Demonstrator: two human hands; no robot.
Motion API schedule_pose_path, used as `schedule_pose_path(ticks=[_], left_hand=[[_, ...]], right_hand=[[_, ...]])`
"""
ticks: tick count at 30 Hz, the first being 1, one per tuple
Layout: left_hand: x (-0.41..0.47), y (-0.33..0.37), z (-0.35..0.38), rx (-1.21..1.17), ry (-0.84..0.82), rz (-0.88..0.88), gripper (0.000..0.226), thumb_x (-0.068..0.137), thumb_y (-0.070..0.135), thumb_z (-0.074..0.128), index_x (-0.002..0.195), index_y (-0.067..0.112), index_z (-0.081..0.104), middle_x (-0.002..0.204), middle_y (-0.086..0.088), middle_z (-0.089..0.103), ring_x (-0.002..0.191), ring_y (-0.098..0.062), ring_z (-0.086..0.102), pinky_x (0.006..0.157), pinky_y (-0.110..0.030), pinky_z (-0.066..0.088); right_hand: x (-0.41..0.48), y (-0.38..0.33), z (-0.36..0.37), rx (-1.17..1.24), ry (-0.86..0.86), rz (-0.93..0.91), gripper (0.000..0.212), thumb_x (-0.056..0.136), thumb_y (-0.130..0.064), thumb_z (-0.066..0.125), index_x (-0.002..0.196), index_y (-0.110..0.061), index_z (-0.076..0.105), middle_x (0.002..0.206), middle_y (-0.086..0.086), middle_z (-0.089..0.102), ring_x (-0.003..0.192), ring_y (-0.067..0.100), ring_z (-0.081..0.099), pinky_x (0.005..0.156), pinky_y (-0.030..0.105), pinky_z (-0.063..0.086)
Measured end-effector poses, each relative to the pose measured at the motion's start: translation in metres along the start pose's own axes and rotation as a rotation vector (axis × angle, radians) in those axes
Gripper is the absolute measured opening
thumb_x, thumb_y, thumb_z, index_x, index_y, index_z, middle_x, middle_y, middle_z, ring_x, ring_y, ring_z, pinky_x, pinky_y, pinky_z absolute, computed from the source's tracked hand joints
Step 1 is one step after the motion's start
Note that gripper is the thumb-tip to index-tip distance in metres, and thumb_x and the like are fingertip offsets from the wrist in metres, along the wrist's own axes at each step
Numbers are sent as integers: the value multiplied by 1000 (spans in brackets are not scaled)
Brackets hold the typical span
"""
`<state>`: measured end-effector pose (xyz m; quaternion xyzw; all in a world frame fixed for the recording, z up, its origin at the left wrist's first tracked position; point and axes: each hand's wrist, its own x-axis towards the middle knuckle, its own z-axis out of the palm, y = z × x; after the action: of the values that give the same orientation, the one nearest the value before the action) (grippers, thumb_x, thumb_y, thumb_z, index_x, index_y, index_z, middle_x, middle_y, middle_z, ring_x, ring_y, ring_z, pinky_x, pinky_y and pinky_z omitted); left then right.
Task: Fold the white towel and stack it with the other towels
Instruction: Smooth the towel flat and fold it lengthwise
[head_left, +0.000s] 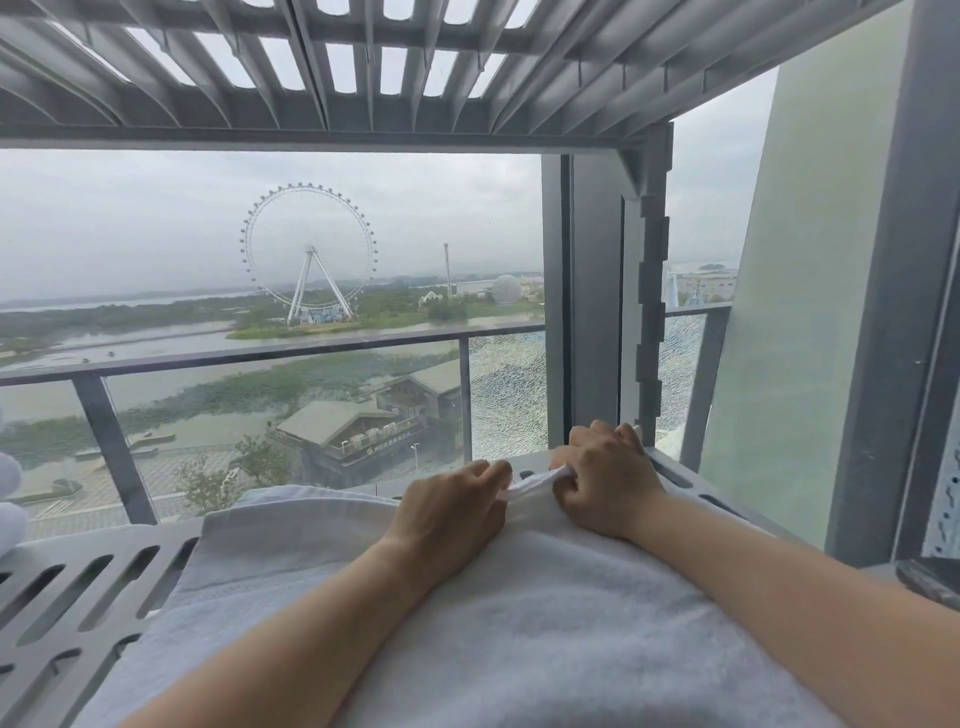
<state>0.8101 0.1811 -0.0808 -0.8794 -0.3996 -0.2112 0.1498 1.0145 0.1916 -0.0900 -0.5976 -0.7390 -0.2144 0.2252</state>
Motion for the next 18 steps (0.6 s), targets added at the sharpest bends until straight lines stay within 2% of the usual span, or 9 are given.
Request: schedule_pose_path(ticks=[2, 4, 7, 10, 12, 15, 18], left_hand=[[1, -1, 1, -4, -7, -2, 22, 90, 33, 42, 109, 23, 45, 113, 4, 59, 92, -30, 61, 61, -30, 34], [2, -2, 2, -4, -12, -1, 22, 89, 33, 43, 108, 21, 45, 113, 4, 59, 92, -31, 60, 61, -29, 34], [1, -4, 4, 3, -16, 4, 21, 89, 32, 43, 107, 21, 44, 113, 3, 59, 92, -32, 60, 61, -29, 35], [3, -4, 4, -5, -17, 2, 18, 87, 31, 44, 103, 21, 42, 110, 3, 59, 89, -31, 60, 59, -29, 34], [3, -3, 4, -14, -20, 3, 18, 85, 30, 47, 100, 21, 42, 109, 3, 59, 88, -31, 60, 59, -29, 34], [0, -2, 2, -25, -4, -1, 19, 84, 30, 49, 99, 21, 43, 108, 3, 58, 88, -31, 61, 58, -28, 32], [-3, 0, 2, -36, 14, -1, 18, 84, 30, 51, 98, 21, 44, 105, 4, 59, 88, -30, 61, 58, -28, 31]], right_hand=[[-1, 1, -1, 21, 25, -7, 24, 71, -33, 42, 68, -19, 62, 66, -6, 33, 71, 17, 33, 68, 31, 19], [0, 4, -4, 52, -19, -47, 20, 76, -33, 47, 71, -22, 64, 64, -10, 32, 71, 17, 36, 69, 31, 19], [2, 15, -17, 108, -137, -79, 18, 84, -31, 51, 90, -31, 68, 72, -15, 43, 81, 12, 42, 66, 33, 11], [-9, 24, -27, 78, -125, -60, 10, 84, -28, 57, 85, -31, 67, 70, -18, 44, 80, 10, 45, 62, 35, 9], [-20, 24, -26, 73, -70, -58, 13, 80, -18, 60, 86, -28, 65, 78, -16, 54, 83, 12, 53, 65, 34, 10], [-29, 21, -23, 94, 35, -43, 24, 73, -1, 57, 84, -20, 66, 86, -5, 68, 81, 18, 60, 69, 29, 18], [-33, 19, -26, 106, 60, -15, 28, 77, 1, 50, 89, -18, 66, 90, 0, 67, 84, 23, 61, 70, 28, 37]])
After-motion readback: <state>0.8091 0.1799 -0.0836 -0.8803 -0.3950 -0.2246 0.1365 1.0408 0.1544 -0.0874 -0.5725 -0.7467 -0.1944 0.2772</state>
